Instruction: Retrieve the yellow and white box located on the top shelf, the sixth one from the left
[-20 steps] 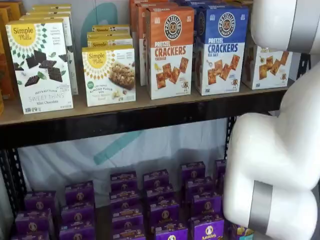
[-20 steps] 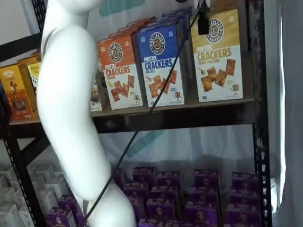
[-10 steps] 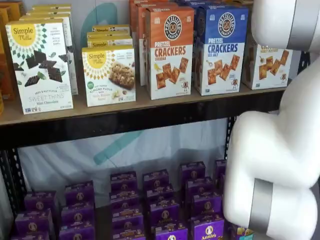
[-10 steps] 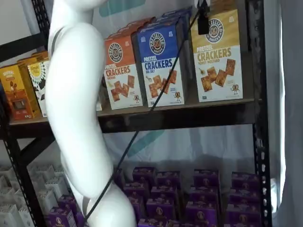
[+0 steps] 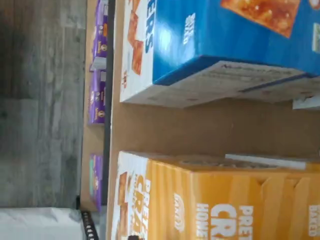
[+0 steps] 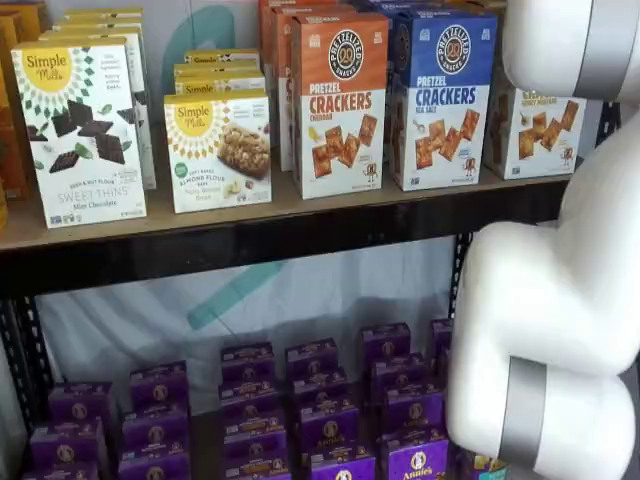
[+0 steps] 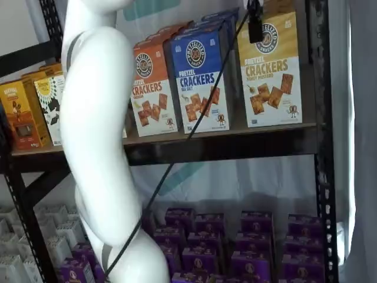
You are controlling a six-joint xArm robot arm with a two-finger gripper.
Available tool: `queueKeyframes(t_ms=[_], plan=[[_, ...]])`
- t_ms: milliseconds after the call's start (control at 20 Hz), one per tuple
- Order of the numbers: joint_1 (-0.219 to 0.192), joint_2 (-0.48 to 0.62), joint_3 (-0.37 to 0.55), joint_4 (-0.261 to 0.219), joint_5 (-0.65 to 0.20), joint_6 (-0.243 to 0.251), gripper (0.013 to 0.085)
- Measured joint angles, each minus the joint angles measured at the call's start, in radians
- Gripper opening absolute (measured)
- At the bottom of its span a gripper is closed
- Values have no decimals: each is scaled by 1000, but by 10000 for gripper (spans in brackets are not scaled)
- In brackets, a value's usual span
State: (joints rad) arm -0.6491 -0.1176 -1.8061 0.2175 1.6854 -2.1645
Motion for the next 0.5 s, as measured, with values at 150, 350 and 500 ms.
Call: queueKeyframes(t_ms=[150,350,500], plan=[[13,14,-25,-34,31,6,850],[31,31,-57,-79,70,14,850],[43,37,-68,-108,93,19,850]])
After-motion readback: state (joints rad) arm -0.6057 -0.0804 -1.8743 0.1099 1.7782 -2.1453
